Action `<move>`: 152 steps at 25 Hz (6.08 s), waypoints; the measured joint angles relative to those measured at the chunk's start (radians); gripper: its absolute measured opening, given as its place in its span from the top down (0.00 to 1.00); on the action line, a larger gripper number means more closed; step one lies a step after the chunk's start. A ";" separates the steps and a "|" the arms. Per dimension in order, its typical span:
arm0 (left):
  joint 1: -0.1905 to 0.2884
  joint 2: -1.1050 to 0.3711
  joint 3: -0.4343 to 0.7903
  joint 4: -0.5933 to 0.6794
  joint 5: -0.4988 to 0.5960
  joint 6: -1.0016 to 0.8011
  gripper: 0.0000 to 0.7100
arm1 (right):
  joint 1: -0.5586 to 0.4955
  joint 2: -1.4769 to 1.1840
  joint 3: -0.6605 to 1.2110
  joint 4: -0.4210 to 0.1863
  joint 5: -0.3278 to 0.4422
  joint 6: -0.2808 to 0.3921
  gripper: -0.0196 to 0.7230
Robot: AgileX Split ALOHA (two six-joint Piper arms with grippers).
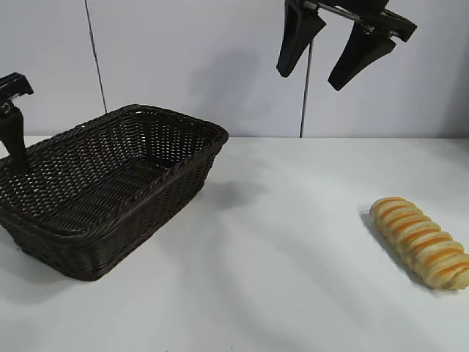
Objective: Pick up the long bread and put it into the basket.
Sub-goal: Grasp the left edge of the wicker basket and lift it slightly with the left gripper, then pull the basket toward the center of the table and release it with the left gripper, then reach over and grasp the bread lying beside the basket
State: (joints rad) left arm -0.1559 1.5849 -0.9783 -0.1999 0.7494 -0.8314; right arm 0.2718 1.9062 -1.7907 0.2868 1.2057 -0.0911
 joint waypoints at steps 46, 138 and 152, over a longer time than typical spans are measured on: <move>0.000 0.199 0.001 -0.042 -0.121 0.037 0.68 | 0.000 0.000 0.000 -0.002 -0.001 0.000 0.25; 0.021 0.544 -0.646 -0.228 0.426 1.046 0.24 | 0.000 0.000 0.000 0.002 0.000 0.000 0.25; 0.032 0.281 -0.646 -0.205 0.468 0.955 0.24 | 0.000 0.000 -0.002 0.004 0.007 0.000 0.25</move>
State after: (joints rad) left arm -0.1244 1.8655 -1.6239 -0.4049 1.2178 0.1240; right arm 0.2718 1.9062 -1.7925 0.2908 1.2129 -0.0911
